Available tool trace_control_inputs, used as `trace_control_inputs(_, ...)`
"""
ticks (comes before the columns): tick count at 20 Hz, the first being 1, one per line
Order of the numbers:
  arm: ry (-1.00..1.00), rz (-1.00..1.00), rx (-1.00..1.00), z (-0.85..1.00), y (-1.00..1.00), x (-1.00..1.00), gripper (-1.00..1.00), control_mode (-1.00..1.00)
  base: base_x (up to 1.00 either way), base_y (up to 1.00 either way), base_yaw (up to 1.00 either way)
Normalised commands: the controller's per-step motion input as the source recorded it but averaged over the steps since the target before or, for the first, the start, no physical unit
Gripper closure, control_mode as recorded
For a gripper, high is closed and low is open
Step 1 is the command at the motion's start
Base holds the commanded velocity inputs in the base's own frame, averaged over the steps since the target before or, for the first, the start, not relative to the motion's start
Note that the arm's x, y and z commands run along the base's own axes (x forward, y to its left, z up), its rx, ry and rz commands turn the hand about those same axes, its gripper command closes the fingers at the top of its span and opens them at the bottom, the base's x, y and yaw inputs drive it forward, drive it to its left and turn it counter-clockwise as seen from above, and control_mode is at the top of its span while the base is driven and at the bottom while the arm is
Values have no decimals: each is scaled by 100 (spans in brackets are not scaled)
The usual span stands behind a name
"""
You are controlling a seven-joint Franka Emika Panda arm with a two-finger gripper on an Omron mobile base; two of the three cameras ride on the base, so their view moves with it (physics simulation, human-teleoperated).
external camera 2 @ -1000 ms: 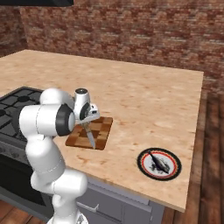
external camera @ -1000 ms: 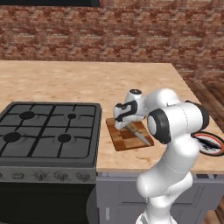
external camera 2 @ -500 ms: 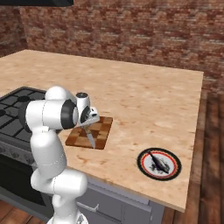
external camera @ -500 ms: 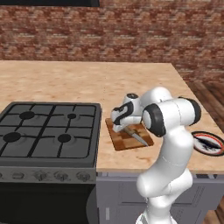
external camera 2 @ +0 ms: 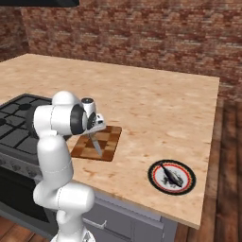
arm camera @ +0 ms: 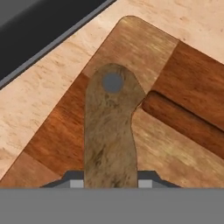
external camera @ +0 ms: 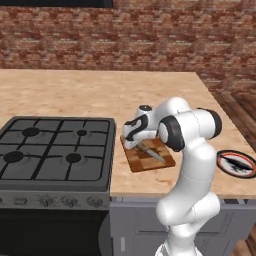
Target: Pick up the knife from the drawer and place it on the cutting board. Then place the meat from the plate to the cutting board.
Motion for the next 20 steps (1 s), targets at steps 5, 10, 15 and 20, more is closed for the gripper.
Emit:
trace_control_inputs(5,0,0,0,-9,14,18,-100,-100,0,0,0)
trace_control_inputs(10,0,0,0,0,-8,0,-100,-100,0,0,0)
trace_control_inputs(15,0,0,0,10,0,0,-100,-100,0,0,0)
trace_control_inputs(20,-1,0,0,38,-19,0,-100,-100,0,0,0)
